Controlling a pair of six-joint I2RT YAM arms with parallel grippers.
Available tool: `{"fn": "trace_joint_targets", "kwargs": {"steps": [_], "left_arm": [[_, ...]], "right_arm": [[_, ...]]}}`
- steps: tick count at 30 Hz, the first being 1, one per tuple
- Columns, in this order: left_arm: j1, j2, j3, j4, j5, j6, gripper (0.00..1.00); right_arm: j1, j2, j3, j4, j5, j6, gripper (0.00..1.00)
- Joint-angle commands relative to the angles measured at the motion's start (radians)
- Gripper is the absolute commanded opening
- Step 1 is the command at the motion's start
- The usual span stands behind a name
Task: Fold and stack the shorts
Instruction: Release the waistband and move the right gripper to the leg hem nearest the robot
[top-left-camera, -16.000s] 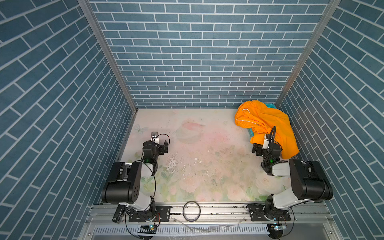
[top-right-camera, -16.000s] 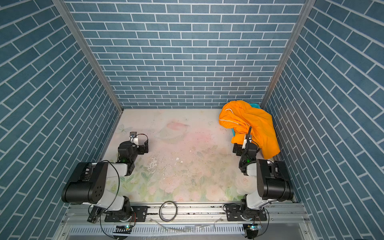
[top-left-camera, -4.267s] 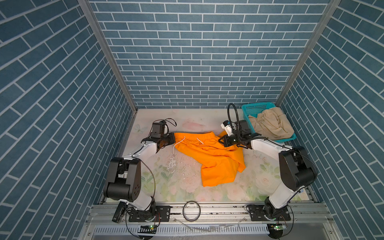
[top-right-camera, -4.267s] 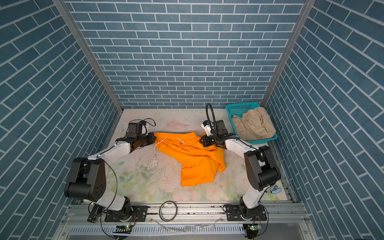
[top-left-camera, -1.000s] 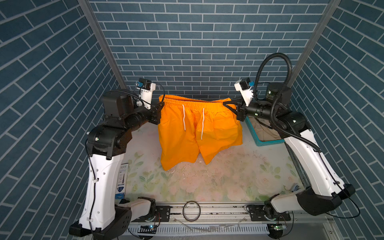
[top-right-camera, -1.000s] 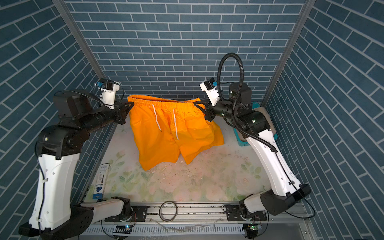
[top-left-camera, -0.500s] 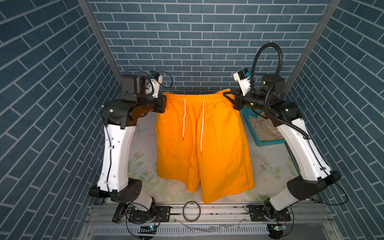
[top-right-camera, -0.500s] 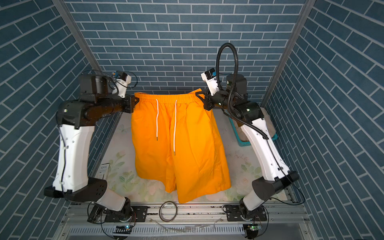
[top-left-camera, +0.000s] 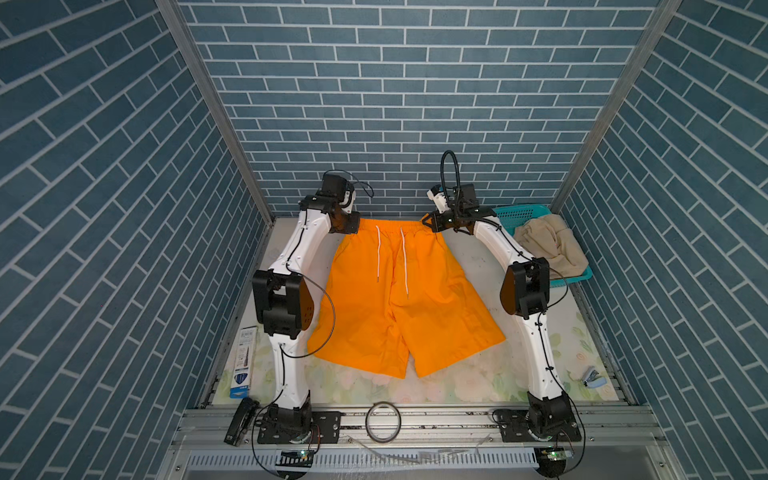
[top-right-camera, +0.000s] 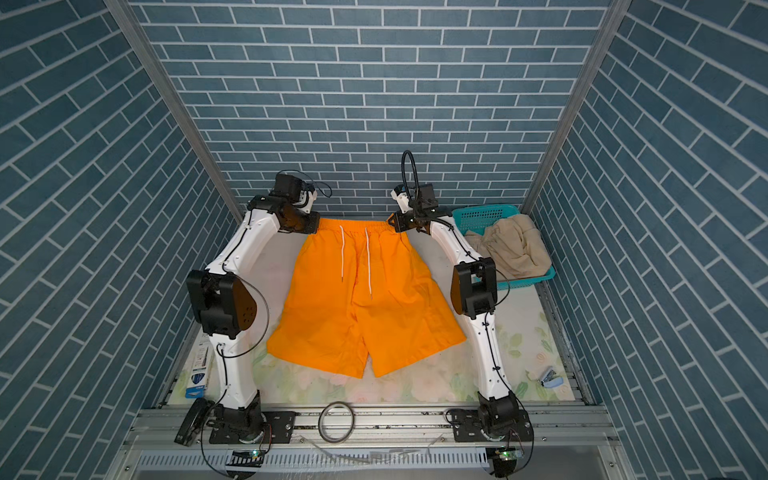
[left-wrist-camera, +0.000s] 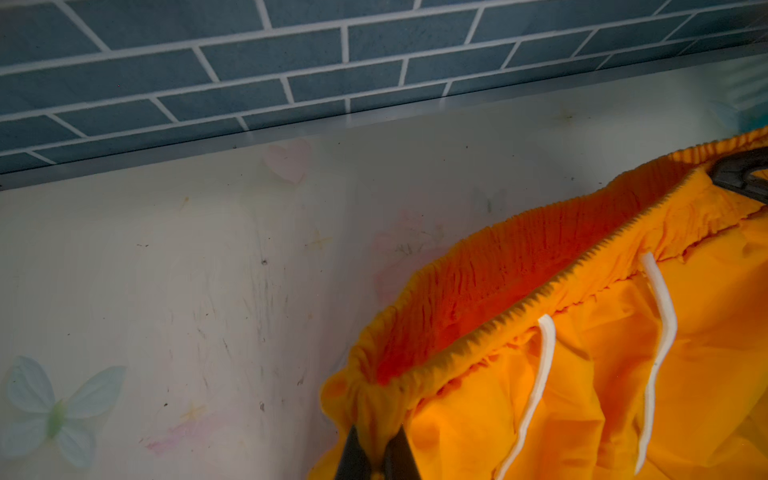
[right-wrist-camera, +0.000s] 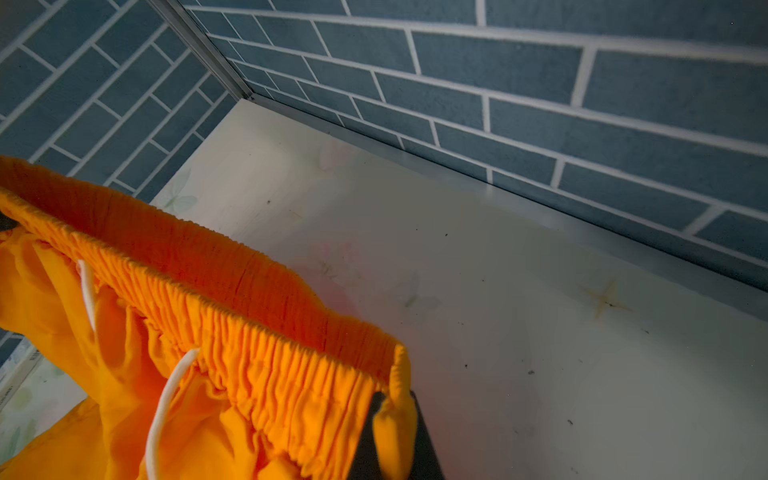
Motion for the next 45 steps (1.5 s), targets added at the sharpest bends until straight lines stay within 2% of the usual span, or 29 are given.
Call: {"fn": "trace_joint_targets", "kwargs": {"steps": [1, 2, 3, 4, 5, 7, 9, 11, 12, 14, 19, 23, 26, 31, 36, 37, 45], "left_arm": [[0.040, 0.048, 0.050, 0.065, -0.033, -0.013, 0.00], [0.042, 0.061, 0.053, 0.071, -0.034, -0.018, 0.00], [0.045, 0.070, 0.052, 0.078, -0.040, -0.022, 0.00], [0.046, 0.073, 0.041, 0.090, -0.050, -0.025, 0.00], [0.049, 0.076, 0.028, 0.105, -0.061, -0.026, 0.06], [0.058, 0.077, 0.014, 0.122, -0.082, -0.031, 0.44], [0.075, 0.077, 0.012, 0.123, -0.074, -0.043, 0.67], [0.088, 0.065, 0.005, 0.128, -0.058, -0.063, 0.95], [0.092, 0.052, -0.003, 0.129, -0.052, -0.068, 1.00], [0.092, 0.016, -0.030, 0.131, -0.043, -0.066, 1.00], [0.092, -0.120, -0.185, 0.175, 0.053, -0.088, 1.00], [0.092, -0.228, -0.346, 0.241, 0.122, -0.125, 1.00], [0.092, -0.319, -0.478, 0.314, 0.176, -0.160, 1.00], [0.092, -0.471, -0.686, 0.451, 0.177, -0.205, 1.00], [0.092, -0.527, -0.752, 0.433, 0.141, -0.194, 1.00], [0.092, -0.531, -0.759, 0.425, 0.143, -0.191, 1.00], [0.092, -0.600, -0.822, 0.416, 0.129, -0.195, 1.00]], "right_arm": [[-0.019, 0.031, 0.088, 0.124, 0.044, 0.039, 0.01], [-0.019, 0.049, 0.104, 0.136, 0.047, 0.050, 0.18], [-0.018, 0.061, 0.118, 0.144, 0.044, 0.058, 0.27], [-0.017, 0.066, 0.122, 0.154, 0.045, 0.071, 0.29], [-0.018, 0.067, 0.125, 0.161, 0.042, 0.080, 0.35], [-0.017, 0.054, 0.125, 0.154, 0.045, 0.086, 0.50], [-0.016, 0.020, 0.123, 0.106, 0.065, 0.090, 0.60], [-0.013, -0.032, 0.101, 0.027, 0.081, 0.082, 0.63], [-0.008, -0.075, 0.065, -0.023, 0.093, 0.075, 0.64], [0.016, -0.190, -0.067, -0.099, 0.136, 0.056, 0.65], [0.184, -0.593, -0.641, -0.128, 0.314, 0.050, 0.67], [0.331, -0.837, -1.014, -0.082, 0.352, 0.232, 0.68], [0.483, -0.923, -1.162, -0.102, 0.503, 0.323, 0.71], [0.636, -0.918, -1.244, -0.092, 0.566, 0.450, 0.72], [0.727, -0.803, -1.195, -0.120, 0.594, 0.471, 0.74], [0.745, -0.772, -1.168, -0.141, 0.596, 0.465, 0.78], [0.781, -0.656, -1.112, -0.224, 0.642, 0.497, 0.78]]}}
